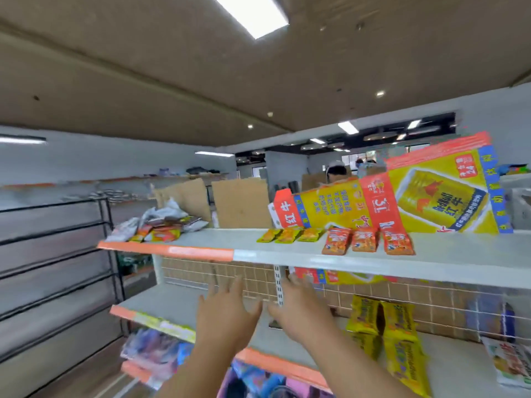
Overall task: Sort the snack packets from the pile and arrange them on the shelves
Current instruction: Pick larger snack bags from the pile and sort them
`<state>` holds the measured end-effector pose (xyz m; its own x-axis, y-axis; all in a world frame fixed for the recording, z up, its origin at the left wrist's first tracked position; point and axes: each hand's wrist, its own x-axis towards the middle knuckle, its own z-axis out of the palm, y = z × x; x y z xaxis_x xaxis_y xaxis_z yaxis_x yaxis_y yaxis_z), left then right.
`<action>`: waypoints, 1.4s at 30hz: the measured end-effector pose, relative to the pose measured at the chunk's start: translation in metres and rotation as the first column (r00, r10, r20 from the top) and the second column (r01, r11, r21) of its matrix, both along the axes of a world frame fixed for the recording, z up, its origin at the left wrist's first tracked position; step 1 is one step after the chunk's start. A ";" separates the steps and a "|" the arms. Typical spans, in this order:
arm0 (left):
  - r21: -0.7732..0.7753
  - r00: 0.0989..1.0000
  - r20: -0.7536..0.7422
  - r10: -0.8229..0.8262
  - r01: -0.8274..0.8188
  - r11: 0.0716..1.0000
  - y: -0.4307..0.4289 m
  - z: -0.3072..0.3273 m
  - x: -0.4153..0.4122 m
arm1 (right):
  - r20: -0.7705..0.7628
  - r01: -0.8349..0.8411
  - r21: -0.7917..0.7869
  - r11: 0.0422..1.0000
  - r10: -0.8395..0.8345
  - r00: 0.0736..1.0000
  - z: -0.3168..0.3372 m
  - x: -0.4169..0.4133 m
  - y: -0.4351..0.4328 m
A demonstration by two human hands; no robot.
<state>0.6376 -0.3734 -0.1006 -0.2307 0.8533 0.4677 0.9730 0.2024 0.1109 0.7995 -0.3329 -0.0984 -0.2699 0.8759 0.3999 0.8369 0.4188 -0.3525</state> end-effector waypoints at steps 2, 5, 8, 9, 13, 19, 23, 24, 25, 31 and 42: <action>0.039 0.999 -0.011 0.044 -0.044 0.998 -0.020 0.022 -0.040 | 0.011 -0.049 0.054 0.997 0.049 0.999 0.021 -0.040 -0.009; 0.098 0.997 -0.035 0.066 -0.063 0.993 -0.041 0.048 -0.088 | 0.014 -0.092 0.095 0.991 0.091 0.996 0.049 -0.084 -0.017; 0.121 1.000 0.024 0.004 -0.007 0.993 -0.050 0.061 -0.126 | 0.034 -0.127 0.117 0.985 0.124 0.992 0.066 -0.109 -0.019; 0.127 0.998 0.061 -0.016 0.009 0.992 -0.050 0.063 -0.136 | 0.044 -0.136 0.124 0.983 0.132 0.990 0.069 -0.116 -0.016; 0.143 0.986 0.164 -0.032 0.008 0.990 -0.037 0.068 -0.170 | 0.081 -0.164 0.146 0.976 0.153 0.985 0.077 -0.132 0.007; 0.126 0.979 0.204 -0.019 -0.007 0.992 0.013 0.064 -0.196 | 0.134 -0.174 0.167 0.971 0.152 0.979 0.075 -0.148 0.077; 0.117 0.974 0.227 0.011 -0.038 0.992 0.059 0.070 -0.217 | 0.136 -0.220 0.154 0.963 0.200 0.970 0.083 -0.173 0.132; 0.122 0.969 0.246 0.018 -0.050 0.991 0.071 0.072 -0.223 | 0.136 -0.230 0.147 0.962 0.211 0.968 0.086 -0.178 0.145; 0.127 0.963 0.268 0.021 -0.056 0.990 0.082 0.074 -0.228 | 0.140 -0.240 0.141 0.961 0.220 0.965 0.089 -0.183 0.157; 0.168 0.965 0.256 0.051 -0.096 0.981 0.152 0.093 -0.252 | 0.120 -0.281 0.123 0.952 0.266 0.956 0.107 -0.204 0.232; 0.195 0.986 0.168 0.008 -0.041 0.980 0.252 0.094 -0.313 | 0.197 -0.293 0.097 0.951 0.271 0.942 0.121 -0.278 0.334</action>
<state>0.3248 -0.1213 -0.0069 -0.3385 0.7412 0.5796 0.9329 0.1836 0.3099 0.5211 0.0010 0.0228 -0.5757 0.7002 0.4222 0.7225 0.6774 -0.1382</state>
